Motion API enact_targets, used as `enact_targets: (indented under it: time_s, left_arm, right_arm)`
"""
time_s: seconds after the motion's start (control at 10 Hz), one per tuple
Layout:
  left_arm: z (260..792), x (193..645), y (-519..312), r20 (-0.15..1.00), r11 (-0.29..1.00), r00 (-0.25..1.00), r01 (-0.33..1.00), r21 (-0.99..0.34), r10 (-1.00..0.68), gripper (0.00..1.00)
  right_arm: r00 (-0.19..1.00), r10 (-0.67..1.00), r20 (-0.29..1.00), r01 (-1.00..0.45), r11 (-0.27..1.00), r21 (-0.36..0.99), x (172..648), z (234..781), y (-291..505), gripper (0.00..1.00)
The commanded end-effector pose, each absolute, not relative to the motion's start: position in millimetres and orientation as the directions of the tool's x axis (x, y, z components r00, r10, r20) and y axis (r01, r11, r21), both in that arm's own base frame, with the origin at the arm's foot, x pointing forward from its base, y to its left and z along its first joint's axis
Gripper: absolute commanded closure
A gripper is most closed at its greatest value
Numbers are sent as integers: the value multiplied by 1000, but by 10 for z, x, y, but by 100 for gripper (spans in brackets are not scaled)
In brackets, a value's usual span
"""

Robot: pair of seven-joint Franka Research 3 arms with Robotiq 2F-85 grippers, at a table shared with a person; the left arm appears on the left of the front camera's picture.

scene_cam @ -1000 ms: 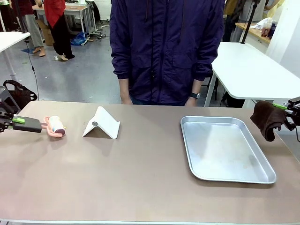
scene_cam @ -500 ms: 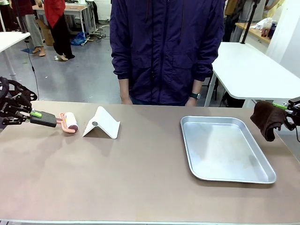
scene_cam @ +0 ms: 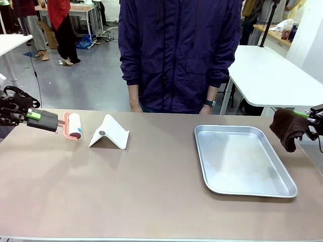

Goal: Clean the surface of the table.
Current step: Clean the area not pointed to by the person.

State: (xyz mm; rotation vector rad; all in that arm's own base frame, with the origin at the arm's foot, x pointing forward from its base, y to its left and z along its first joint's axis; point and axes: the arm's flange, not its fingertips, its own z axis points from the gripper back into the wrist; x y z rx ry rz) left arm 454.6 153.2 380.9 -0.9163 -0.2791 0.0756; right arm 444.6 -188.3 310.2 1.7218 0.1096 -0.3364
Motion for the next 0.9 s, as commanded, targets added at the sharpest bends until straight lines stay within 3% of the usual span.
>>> enact_targets:
  time_s: [0.0,0.4,0.6,0.8]
  left_arm:
    - [4084,4031,1537,370,514,922,266,-816,111,77]
    - [4222,3160,1910,285,361,958,276,-891,-30,77]
    - [4163,2613,2297,268,294,963,259,-920,-10,77]
    - [3986,2342,2697,288,230,942,246,-942,171,77]
  right_arm:
    - [952,-98,-291,270,-189,944,4471,3172,-1892,91]
    - [952,-98,-291,270,-189,944,4471,3172,-1892,91]
    - [952,-98,-291,270,-189,944,4471,3172,-1892,91]
    - [952,-98,-291,270,-189,944,4471,3172,-1892,91]
